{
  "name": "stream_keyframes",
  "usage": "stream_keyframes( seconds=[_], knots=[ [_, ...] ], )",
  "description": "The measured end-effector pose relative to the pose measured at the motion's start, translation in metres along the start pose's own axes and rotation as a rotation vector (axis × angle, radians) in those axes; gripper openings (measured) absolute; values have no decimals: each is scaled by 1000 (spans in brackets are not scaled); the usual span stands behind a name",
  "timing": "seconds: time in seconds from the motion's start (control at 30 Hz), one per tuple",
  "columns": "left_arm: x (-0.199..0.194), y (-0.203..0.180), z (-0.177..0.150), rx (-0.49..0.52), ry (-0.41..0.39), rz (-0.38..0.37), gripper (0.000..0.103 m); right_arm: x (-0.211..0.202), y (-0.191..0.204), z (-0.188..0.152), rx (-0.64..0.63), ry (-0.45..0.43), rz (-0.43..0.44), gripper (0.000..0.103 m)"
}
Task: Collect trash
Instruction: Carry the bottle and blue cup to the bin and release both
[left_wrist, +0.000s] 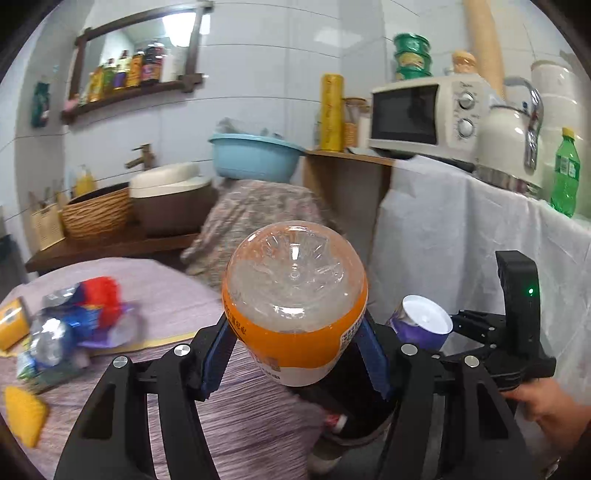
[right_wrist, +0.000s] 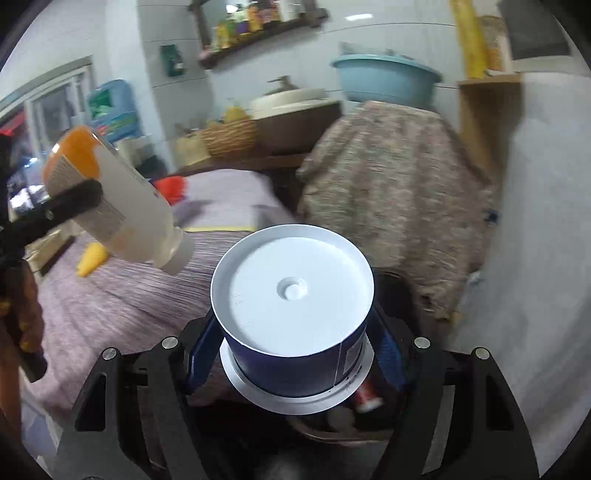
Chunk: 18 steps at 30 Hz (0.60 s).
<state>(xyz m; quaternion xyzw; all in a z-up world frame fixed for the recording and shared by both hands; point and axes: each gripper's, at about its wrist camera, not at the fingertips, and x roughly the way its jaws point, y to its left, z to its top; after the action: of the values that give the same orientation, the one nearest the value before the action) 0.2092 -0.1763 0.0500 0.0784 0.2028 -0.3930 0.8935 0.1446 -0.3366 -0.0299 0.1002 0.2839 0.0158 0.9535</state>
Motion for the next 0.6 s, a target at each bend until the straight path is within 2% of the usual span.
stream_keyframes(
  seconds=[0.1,0.23,0.43,0.6],
  knots=[
    [36,-26,0,9,48,-55,61,-3,-32,-12,54,14,-46,72],
    [95,-46,-15,-47,168,-107,61,-6,-62,-27,94,24,-106,72],
    [168,-53,-65,-120,343,-102,61,-8,-83,-42,103,38,-179,72],
    [207,-57,-98,-132,430,-92,62,-7,-89,-49,110,43,-203,72]
  ],
)
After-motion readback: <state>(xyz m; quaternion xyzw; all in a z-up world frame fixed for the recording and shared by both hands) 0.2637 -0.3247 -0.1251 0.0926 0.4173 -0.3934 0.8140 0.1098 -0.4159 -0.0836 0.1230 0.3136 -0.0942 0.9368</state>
